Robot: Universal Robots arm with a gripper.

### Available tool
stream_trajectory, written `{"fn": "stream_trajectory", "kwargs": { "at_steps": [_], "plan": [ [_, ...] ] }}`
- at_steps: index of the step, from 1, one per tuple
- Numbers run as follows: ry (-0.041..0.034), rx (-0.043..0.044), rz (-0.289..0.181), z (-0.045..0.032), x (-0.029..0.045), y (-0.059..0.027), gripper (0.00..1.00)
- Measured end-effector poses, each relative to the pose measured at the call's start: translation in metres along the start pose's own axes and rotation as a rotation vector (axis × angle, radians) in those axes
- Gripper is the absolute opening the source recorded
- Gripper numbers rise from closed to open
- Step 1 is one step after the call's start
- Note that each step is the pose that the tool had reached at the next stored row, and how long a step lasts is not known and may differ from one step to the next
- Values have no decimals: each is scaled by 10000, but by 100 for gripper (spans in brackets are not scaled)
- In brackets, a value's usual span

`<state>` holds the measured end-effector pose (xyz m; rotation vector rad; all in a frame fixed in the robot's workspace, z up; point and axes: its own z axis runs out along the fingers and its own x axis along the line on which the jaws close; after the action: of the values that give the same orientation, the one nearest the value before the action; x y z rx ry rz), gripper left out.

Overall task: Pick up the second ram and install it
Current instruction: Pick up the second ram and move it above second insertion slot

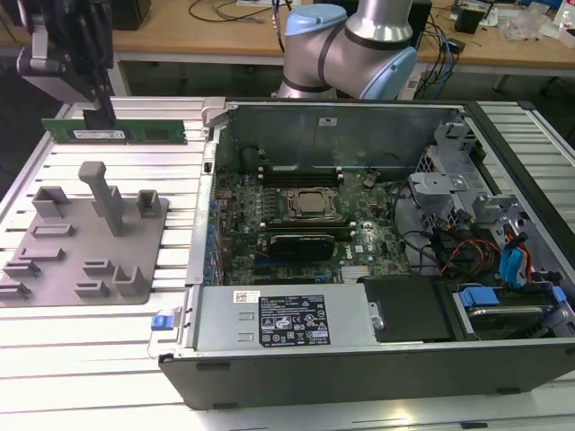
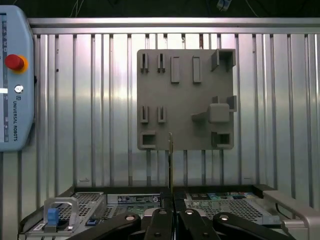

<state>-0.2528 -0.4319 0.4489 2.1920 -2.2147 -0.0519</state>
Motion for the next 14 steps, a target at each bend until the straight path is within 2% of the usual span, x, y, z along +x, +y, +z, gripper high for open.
{"fn": "stream_trajectory", "kwargs": {
  "at_steps": [4,6,8,10,13,14],
  "plan": [
    [-1,0,0,-5,-1,-120,9],
    [-1,0,0,-9,-2,-226,9],
    [0,0,1,-12,-3,-284,9],
    [0,0,0,-17,-4,-408,9],
    [0,0,1,-28,-7,-662,9],
    [0,0,0,-30,-7,-721,9]
  ]
}}
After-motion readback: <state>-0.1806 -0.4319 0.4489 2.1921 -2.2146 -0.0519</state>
